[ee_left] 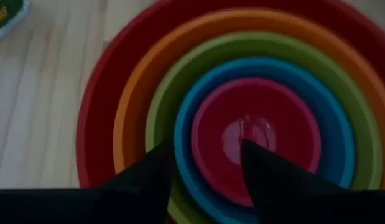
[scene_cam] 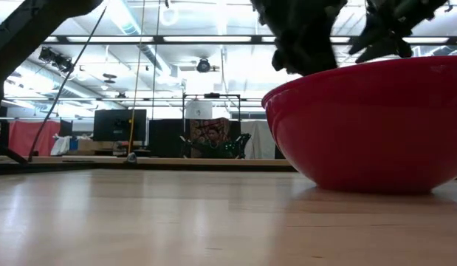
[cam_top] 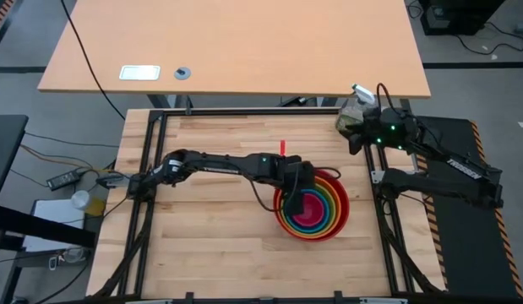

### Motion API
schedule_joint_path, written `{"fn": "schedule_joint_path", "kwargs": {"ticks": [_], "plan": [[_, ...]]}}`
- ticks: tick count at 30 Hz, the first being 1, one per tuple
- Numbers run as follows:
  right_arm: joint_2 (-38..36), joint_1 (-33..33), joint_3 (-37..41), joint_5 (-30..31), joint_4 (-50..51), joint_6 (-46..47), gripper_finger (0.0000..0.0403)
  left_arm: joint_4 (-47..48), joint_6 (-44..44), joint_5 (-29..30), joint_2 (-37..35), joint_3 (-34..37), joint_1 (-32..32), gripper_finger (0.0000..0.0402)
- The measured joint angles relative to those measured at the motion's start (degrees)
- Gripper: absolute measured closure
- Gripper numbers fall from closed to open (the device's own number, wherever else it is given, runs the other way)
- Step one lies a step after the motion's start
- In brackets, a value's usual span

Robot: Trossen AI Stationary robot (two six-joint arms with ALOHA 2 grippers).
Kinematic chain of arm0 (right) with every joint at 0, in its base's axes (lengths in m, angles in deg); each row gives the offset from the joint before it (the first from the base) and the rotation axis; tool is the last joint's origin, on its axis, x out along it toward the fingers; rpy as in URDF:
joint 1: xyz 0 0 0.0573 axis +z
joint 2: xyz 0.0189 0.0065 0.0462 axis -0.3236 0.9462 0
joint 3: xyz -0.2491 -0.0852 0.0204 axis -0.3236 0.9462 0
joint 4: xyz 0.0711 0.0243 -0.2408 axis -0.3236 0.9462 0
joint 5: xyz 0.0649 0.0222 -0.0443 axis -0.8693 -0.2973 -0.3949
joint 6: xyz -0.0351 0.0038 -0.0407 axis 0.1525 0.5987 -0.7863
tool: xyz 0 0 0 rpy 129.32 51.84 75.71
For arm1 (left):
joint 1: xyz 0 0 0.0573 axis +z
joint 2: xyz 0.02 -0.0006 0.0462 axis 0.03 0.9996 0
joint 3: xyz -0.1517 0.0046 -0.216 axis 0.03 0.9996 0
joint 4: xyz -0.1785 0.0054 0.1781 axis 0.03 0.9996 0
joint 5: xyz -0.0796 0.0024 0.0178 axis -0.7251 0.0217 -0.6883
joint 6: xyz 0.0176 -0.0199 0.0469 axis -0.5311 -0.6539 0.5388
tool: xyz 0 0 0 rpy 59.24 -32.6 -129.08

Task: Nest bowls inside each other
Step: Return to Home Position

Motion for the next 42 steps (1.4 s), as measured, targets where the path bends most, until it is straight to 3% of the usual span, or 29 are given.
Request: {"fn": "schedule_joint_path", "kwargs": {"ticks": [4, 8, 19, 31, 35, 42], "plan": [[-5.3, 0.1, 5.0, -2.0, -2.1, 3.7, 0.0228, -2.1, 1.4, 0.0, -3.3, 6.3, 0.3, 0.0244], [-9.9, 0.2, 8.2, -2.5, -2.9, 5.3, 0.0228, -8.9, 0.7, -0.1, -9.9, 17.0, 0.6, 0.0263], [-17.8, 0.2, 17.3, -10.7, -10.2, 5.7, 0.0228, -34.3, -12.2, 0.0, -38.1, 58.8, 5.4, 0.0285], [-18.5, 0.2, 29.3, -19.4, -32.1, 14.7, 0.0236, -65.6, -32.5, -2.1, -65.8, 99.5, 12.0, 0.0285], [-19.1, 0.1, 30.9, -21.1, -35.0, 17.5, 0.0249, -71.9, -37.5, -2.1, -74.7, 108.1, 14.1, 0.0285], [-23.3, -2.0, 28.9, -21.1, -34.8, 16.1, 0.0273, -71.1, -40.1, -0.8, -89.3, 115.8, 16.6, 0.0285]]}}
